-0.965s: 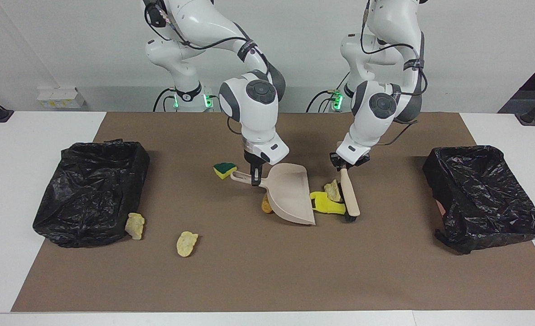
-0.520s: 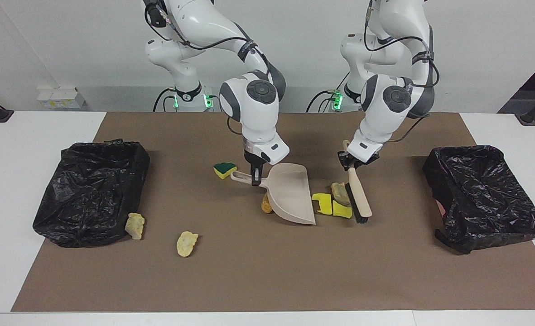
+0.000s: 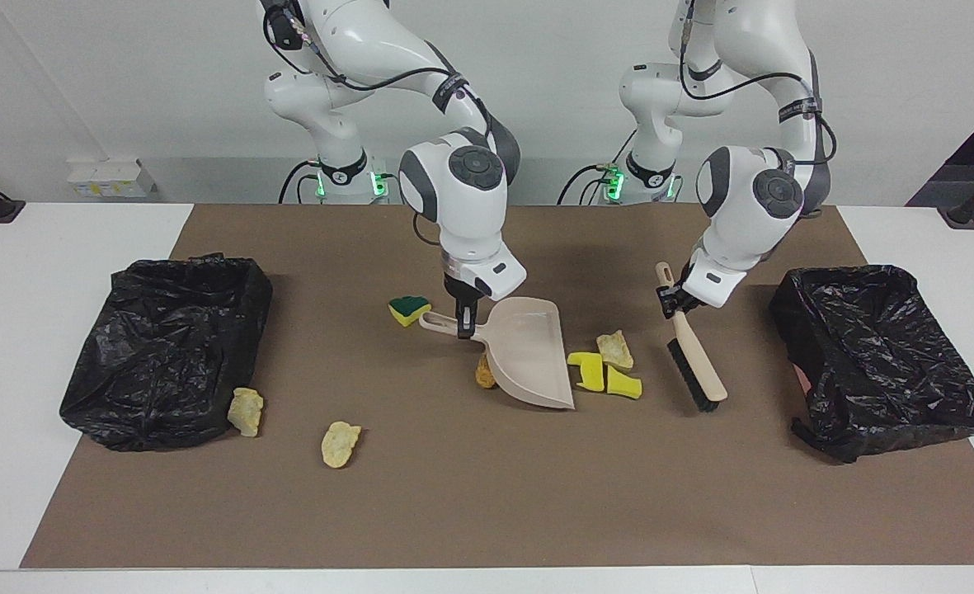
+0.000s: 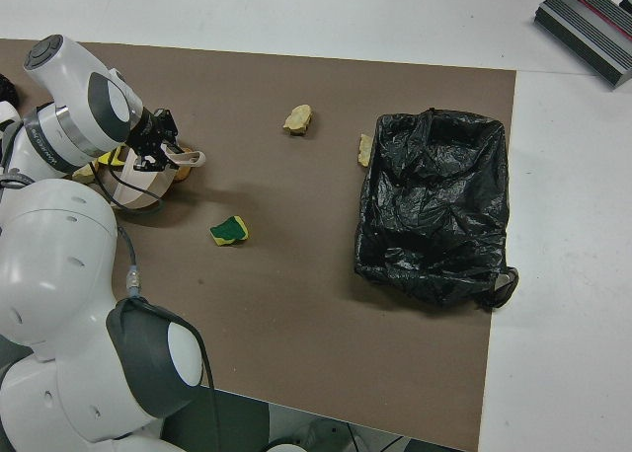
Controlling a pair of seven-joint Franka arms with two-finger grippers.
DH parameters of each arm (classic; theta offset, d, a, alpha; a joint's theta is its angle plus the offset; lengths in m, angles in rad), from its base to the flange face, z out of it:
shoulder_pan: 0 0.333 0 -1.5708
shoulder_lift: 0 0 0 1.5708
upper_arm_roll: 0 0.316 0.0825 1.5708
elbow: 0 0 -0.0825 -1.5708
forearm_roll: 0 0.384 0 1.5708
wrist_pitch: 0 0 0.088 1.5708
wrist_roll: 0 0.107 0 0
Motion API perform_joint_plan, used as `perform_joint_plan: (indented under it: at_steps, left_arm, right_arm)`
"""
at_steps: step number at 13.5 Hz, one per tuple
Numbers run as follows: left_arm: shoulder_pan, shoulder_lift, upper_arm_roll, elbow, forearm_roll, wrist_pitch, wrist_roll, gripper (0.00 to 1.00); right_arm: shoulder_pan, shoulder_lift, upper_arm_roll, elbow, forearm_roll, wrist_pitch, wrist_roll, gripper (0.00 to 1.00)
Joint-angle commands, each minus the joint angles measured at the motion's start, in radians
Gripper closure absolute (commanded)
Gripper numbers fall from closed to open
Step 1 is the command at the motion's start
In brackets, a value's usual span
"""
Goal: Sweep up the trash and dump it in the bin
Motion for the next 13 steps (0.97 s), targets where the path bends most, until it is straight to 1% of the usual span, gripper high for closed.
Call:
perform_joint_plan:
  at_steps: [1,3,5,7,9,10,12,13]
  left_arm:
    - [-0.073,-0.035,0.011,-0.037,-0.014,0.044,-0.052,1.00]
    - [-0.095,-0.035,0.008,-0.040,-0.022,0.045,-0.055,1.00]
    - [-0.119,-0.035,0.008,-0.038,-0.072,0.049,-0.054,1.00]
    - [-0.141,-0.036,0.006,-0.037,-0.077,0.049,-0.052,1.00]
    - [-0.167,-0.032,0.008,-0.018,-0.123,0.042,-0.054,1.00]
    - [-0.165,-0.024,0.011,0.012,-0.123,0.022,-0.057,1.00]
    - [-0.147,-0.035,0.018,0.058,-0.112,-0.040,-0.055,1.00]
    - [-0.110,-0.035,0.020,0.083,-0.100,-0.088,-0.054,1.00]
  right_arm:
    - [0.005,0.016,0.000,0.024,-0.079,-0.095,0.027,1.00]
    - [-0.005,0.009,0.000,0.024,-0.107,-0.140,0.024,1.00]
    - [-0.013,0.005,0.004,0.052,-0.096,-0.146,0.025,1.00]
    - [-0.013,0.008,0.004,0.058,-0.082,-0.119,0.030,1.00]
    - [-0.007,0.012,0.004,0.057,-0.082,-0.108,0.031,1.00]
    - [-0.001,0.021,0.004,0.057,-0.088,-0.108,0.033,1.00]
    - [0.002,0.033,0.004,0.058,-0.091,-0.103,0.039,1.00]
    - [0.004,0.033,0.003,0.058,-0.091,-0.102,0.041,1.00]
